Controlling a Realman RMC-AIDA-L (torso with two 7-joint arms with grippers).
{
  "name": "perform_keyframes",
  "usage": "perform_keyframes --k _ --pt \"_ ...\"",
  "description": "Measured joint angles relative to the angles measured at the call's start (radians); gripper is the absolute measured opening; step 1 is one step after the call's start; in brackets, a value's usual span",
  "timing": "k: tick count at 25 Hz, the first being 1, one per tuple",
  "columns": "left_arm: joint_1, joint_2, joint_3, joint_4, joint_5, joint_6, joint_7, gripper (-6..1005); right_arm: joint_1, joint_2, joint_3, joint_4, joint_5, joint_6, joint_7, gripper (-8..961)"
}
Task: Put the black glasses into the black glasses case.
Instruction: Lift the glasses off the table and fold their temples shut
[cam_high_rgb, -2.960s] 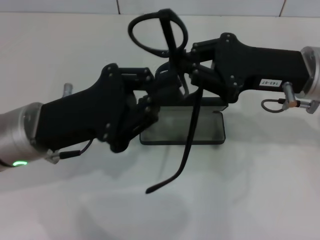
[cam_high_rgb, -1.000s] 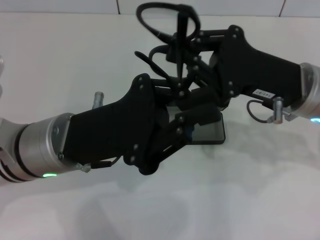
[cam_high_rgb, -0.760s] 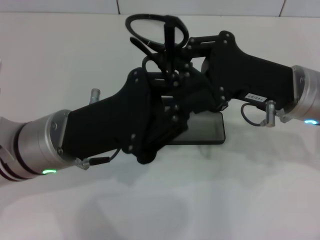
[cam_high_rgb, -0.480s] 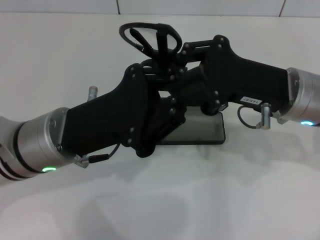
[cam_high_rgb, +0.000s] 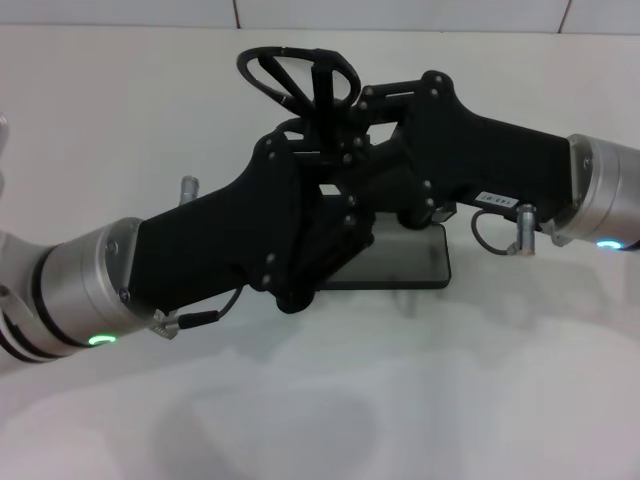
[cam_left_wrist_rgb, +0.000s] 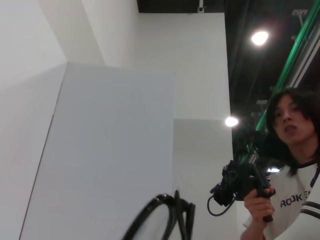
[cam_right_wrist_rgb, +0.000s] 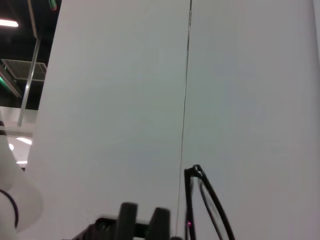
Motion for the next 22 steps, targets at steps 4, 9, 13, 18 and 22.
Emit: perform_keyframes --k 4,9,13,18,22 --pt "0.003 0.001 0.007 0.000 0.004 0.000 0.000 145 -0.005 0.000 0.005 0.000 0.005 0.000 -0.007 137" --pt "0.004 0.001 0.009 0.000 0.006 0.002 0.002 145 -0.006 0.000 0.006 0.000 0.017 0.000 -0.009 139" --pt "0.007 0.001 0.009 0.000 0.006 0.003 0.005 145 -0.006 0.000 0.002 0.000 0.017 0.002 -0.009 141" --pt "0.007 0.001 0.005 -0.002 0.007 0.001 0.006 146 -0.002 0.000 -0.007 -0.001 0.012 0.003 -0.007 142" --pt "0.007 0.001 0.003 -0.004 0.008 0.000 0.007 146 0.000 0.000 -0.021 -0.001 0.013 0.007 -0.007 144"
